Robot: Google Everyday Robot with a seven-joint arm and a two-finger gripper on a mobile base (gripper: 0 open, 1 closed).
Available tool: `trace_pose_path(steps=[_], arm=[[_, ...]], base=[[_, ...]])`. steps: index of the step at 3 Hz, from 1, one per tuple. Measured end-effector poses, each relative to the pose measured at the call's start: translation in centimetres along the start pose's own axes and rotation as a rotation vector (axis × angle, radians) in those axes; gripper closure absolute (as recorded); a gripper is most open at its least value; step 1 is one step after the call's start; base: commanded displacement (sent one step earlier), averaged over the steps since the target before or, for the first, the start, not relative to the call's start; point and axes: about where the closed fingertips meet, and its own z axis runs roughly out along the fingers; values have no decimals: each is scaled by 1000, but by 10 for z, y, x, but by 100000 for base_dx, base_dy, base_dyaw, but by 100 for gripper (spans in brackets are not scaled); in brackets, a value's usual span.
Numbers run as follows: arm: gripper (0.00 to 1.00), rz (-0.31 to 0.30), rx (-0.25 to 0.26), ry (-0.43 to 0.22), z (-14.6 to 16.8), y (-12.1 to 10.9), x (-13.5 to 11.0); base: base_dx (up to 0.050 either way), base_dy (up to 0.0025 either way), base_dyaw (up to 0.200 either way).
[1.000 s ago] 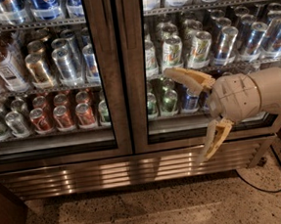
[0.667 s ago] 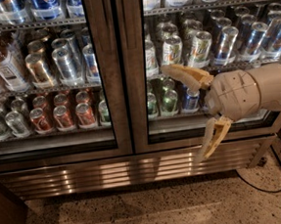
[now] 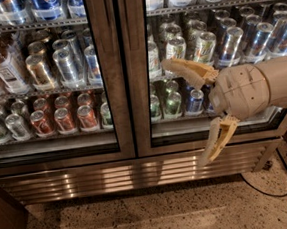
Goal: Open left fridge door
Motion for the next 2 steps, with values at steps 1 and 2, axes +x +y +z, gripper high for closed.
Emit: trace_pose_path(steps=[1, 2], arm=[[0, 85, -2, -29, 1, -2, 3], [0, 184, 4, -44, -2, -7, 5]], base=[[0, 0, 0], [0, 0, 0]])
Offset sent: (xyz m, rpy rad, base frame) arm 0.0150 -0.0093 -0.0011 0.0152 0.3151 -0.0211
